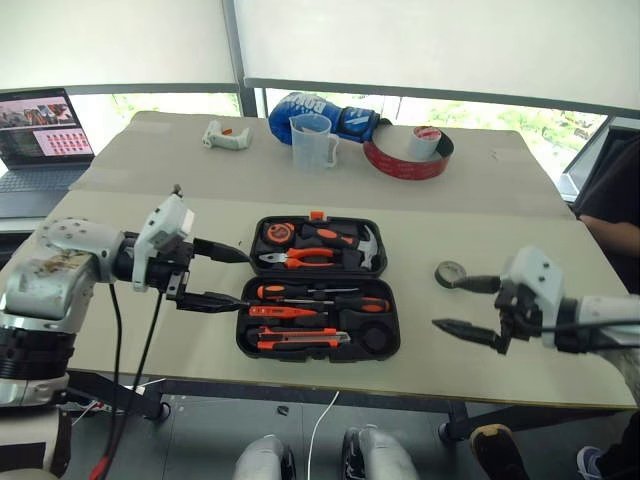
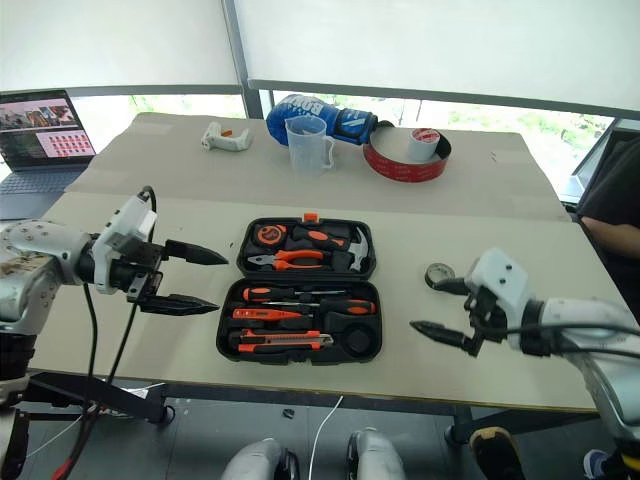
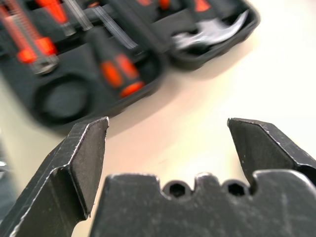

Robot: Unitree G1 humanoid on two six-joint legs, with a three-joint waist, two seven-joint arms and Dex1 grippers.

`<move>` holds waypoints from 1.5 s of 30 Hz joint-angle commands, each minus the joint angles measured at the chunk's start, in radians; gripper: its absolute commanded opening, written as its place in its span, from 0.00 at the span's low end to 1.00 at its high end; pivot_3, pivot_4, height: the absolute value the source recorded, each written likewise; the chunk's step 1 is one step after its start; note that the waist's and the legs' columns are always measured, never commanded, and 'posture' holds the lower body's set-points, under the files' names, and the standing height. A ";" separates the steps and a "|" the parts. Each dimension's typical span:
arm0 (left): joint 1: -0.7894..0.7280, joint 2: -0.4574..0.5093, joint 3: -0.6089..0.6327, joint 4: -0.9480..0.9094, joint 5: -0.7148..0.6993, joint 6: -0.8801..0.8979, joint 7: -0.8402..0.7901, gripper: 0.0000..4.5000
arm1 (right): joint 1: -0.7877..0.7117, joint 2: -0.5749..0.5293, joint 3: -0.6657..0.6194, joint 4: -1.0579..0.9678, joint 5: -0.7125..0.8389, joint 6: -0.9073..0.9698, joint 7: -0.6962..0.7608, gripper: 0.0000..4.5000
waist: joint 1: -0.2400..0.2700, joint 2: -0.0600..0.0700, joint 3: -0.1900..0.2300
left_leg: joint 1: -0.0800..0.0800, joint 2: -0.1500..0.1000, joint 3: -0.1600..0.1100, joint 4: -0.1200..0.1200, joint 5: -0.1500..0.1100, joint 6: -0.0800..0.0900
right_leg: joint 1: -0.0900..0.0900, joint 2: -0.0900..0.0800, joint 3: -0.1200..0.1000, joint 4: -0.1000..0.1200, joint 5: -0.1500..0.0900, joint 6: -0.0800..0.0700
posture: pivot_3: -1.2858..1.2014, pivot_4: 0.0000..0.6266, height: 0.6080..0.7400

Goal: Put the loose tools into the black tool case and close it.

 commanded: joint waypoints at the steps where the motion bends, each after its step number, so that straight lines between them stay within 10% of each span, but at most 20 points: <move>1: -0.055 -0.039 0.005 -0.005 -0.009 -0.004 0.065 0.99 | -0.112 0.032 0.094 0.169 -0.079 -0.086 0.066 1.00 | 0.000 0.000 0.000 | 0.000 0.000 0.000 0.000 0.000 0.000 | 0.000 0.001 0.000 0.000 0.000 0.000 | 0.52 0.24 0.80; 15: -0.062 -0.086 -0.052 -0.044 0.040 -0.098 0.121 0.99 | -0.359 0.150 0.304 0.613 -0.384 -0.194 0.053 1.00 | -0.019 0.001 0.000 | -0.001 0.000 0.003 0.003 0.001 -0.002 | -0.001 -0.001 0.000 0.001 -0.001 0.001 | 0.52 0.24 0.80; 25: -0.072 -0.094 -0.080 -0.018 0.063 -0.137 0.107 1.00 | -0.368 0.188 0.269 0.648 -0.408 -0.244 0.055 0.33 | -0.031 0.001 0.000 | 0.002 0.001 0.003 0.004 0.003 -0.004 | 0.000 0.000 0.002 0.005 0.000 0.001 | 0.52 0.24 0.80; 30: -0.067 -0.092 -0.101 -0.023 0.067 -0.140 0.079 1.00 | -0.329 0.165 0.223 0.512 -0.324 -0.251 0.156 0.01 | -0.026 0.001 0.001 | 0.001 0.001 0.003 0.003 0.003 -0.004 | 0.000 0.000 0.002 0.004 -0.001 0.000 | 0.52 0.24 0.80; 45: 0.008 -0.061 -0.160 -0.122 0.066 -0.178 -0.017 1.00 | -0.181 0.171 0.377 -0.211 -0.103 0.002 0.279 0.01 | -0.017 0.003 0.002 | -0.001 0.001 0.001 0.003 0.002 -0.003 | -0.001 0.000 0.000 0.003 -0.001 0.000 | 0.52 0.24 0.80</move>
